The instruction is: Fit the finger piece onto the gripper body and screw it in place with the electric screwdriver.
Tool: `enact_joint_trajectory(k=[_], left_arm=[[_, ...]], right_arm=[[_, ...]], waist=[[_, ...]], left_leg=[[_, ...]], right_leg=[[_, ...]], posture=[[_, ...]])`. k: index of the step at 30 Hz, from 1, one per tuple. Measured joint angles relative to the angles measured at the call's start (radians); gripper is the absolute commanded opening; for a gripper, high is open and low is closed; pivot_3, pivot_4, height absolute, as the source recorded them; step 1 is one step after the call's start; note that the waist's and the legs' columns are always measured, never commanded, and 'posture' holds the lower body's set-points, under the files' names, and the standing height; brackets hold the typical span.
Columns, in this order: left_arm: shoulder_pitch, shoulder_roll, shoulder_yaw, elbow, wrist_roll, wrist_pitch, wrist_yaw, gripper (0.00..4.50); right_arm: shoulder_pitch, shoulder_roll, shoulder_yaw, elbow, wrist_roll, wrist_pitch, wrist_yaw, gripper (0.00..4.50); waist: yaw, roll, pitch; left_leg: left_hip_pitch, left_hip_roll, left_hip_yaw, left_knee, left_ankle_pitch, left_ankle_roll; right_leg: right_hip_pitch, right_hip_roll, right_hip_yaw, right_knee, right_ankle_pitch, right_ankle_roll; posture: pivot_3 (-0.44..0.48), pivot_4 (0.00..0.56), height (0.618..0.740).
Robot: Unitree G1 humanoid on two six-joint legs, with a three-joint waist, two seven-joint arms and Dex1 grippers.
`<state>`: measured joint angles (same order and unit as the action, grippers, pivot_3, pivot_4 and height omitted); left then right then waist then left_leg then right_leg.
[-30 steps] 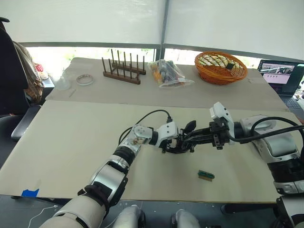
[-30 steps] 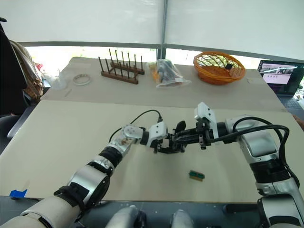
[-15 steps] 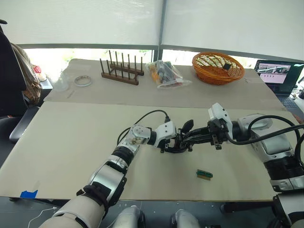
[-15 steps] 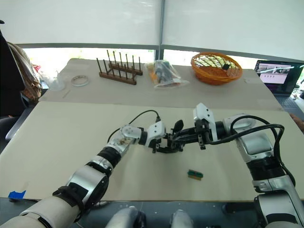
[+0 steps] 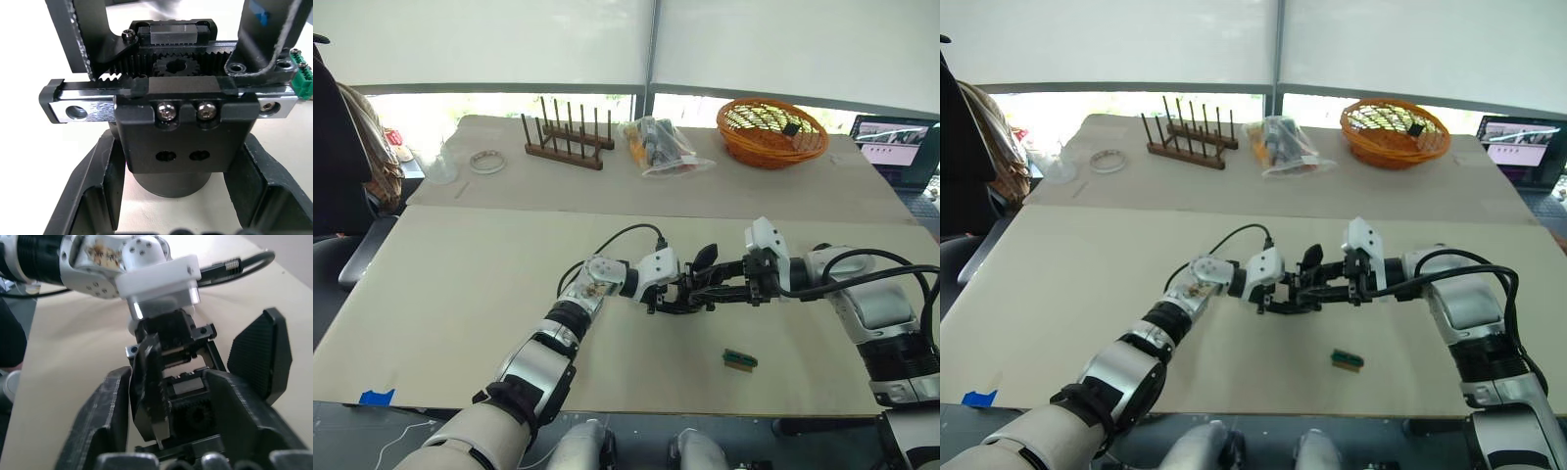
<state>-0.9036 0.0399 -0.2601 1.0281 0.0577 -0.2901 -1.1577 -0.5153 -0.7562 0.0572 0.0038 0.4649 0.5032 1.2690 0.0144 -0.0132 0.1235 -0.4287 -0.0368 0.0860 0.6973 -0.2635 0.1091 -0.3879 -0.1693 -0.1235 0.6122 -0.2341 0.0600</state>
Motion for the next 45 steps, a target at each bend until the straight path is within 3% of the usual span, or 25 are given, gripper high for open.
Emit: enact_joint_trajectory(k=[6,17,18,21,22,25,27,32,36,39,41,45], left_arm=[[-0.006,0.002,0.002,0.005,0.000,-0.017,0.000,2.30],[-0.039,-0.034,0.004,0.065,0.003,-0.008,0.037,2.30],[-0.040,-0.038,0.004,0.068,0.003,-0.005,0.043,3.34],[-0.033,-0.022,0.001,0.082,0.024,0.010,0.077,4.46],[-0.033,-0.013,0.002,0.075,0.024,0.011,0.076,4.46],[-0.016,0.031,0.003,0.024,0.020,0.037,0.045,4.50],[0.031,0.086,0.002,-0.090,0.009,0.077,-0.008,4.50],[0.218,0.326,0.021,-0.557,-0.134,0.358,-0.213,4.50],[0.271,0.520,0.060,-1.015,-0.344,0.675,-0.331,4.50],[0.225,0.578,0.109,-1.237,-0.494,0.855,-0.326,4.50],[0.201,0.590,0.130,-1.305,-0.559,0.928,-0.304,4.50],[0.174,0.611,0.158,-1.372,-0.648,1.007,-0.261,4.50]], right_arm=[[0.021,-0.114,-0.152,-0.146,0.123,0.076,0.015,2.95],[0.072,-0.176,-0.221,-0.267,0.178,0.148,-0.089,2.95],[0.083,-0.199,-0.238,-0.284,0.178,0.160,-0.098,2.95],[0.179,-0.329,-0.292,-0.326,0.169,0.227,-0.116,2.95],[0.194,-0.356,-0.303,-0.320,0.164,0.254,-0.124,2.95],[0.217,-0.445,-0.361,-0.272,0.138,0.339,-0.169,3.84],[0.245,-0.510,-0.393,-0.223,0.096,0.374,-0.206,4.48],[0.320,-0.622,-0.341,-0.021,-0.048,0.392,-0.254,4.48],[0.176,-0.579,-0.204,0.194,-0.162,0.384,-0.334,4.48],[0.049,-0.527,-0.089,0.326,-0.209,0.400,-0.315,4.48],[-0.009,-0.510,-0.029,0.393,-0.229,0.402,-0.286,4.48],[-0.134,-0.470,0.095,0.590,-0.339,0.339,-0.239,4.48]], waist=[[0.002,0.004,0.007],[0.026,0.004,0.008],[0.029,0.004,0.008],[0.033,0.004,0.008],[0.032,0.004,0.008],[0.026,0.004,0.008],[0.020,0.004,0.008],[-0.005,0.010,0.014],[-0.010,0.020,0.024],[-0.007,0.026,0.027],[-0.005,0.028,0.028],[-0.010,0.029,0.030]], left_leg=[[-0.001,0.000,0.000,0.000,0.001,0.002],[-0.001,-0.001,0.000,0.002,0.000,0.001],[-0.001,-0.001,-0.001,0.003,-0.001,0.000],[-0.002,-0.001,0.000,0.004,-0.003,0.002],[-0.002,-0.001,0.000,0.004,-0.003,0.003],[-0.002,0.000,0.002,0.004,-0.003,0.002],[-0.002,0.001,0.002,0.003,-0.003,0.002],[-0.002,0.001,0.002,0.002,0.001,0.003],[-0.001,0.000,0.002,0.005,0.000,-0.001],[0.001,-0.001,0.002,0.004,0.000,0.000],[0.001,-0.002,0.003,0.003,0.005,0.009],[0.001,-0.001,0.003,-0.002,0.010,0.008]], right_leg=[[0.001,0.003,-0.001,-0.002,0.000,0.000],[0.000,0.001,-0.001,-0.002,0.001,0.002],[0.000,0.001,-0.001,-0.003,0.001,0.003],[0.000,0.001,-0.001,-0.003,0.002,0.003],[0.000,0.001,0.000,-0.002,0.002,0.003],[0.000,-0.001,0.000,-0.002,0.002,0.003],[0.000,0.000,0.000,-0.002,0.002,0.003],[0.000,0.003,0.000,-0.002,0.002,0.002],[0.002,0.004,0.001,-0.003,0.001,0.003],[0.002,0.004,0.002,-0.003,0.000,0.004],[0.004,0.005,0.003,-0.002,0.000,0.005],[0.003,0.009,0.004,-0.002,-0.001,0.005]], posture=[[0.000,0.150,0.740],[0.000,0.150,0.740],[0.000,0.150,0.740],[0.000,0.150,0.740],[0.000,0.150,0.740],[0.000,0.150,0.740],[0.000,0.150,0.740],[0.000,0.150,0.740],[0.000,0.150,0.740],[0.000,0.150,0.740],[0.000,0.150,0.740],[0.000,0.150,0.740]])
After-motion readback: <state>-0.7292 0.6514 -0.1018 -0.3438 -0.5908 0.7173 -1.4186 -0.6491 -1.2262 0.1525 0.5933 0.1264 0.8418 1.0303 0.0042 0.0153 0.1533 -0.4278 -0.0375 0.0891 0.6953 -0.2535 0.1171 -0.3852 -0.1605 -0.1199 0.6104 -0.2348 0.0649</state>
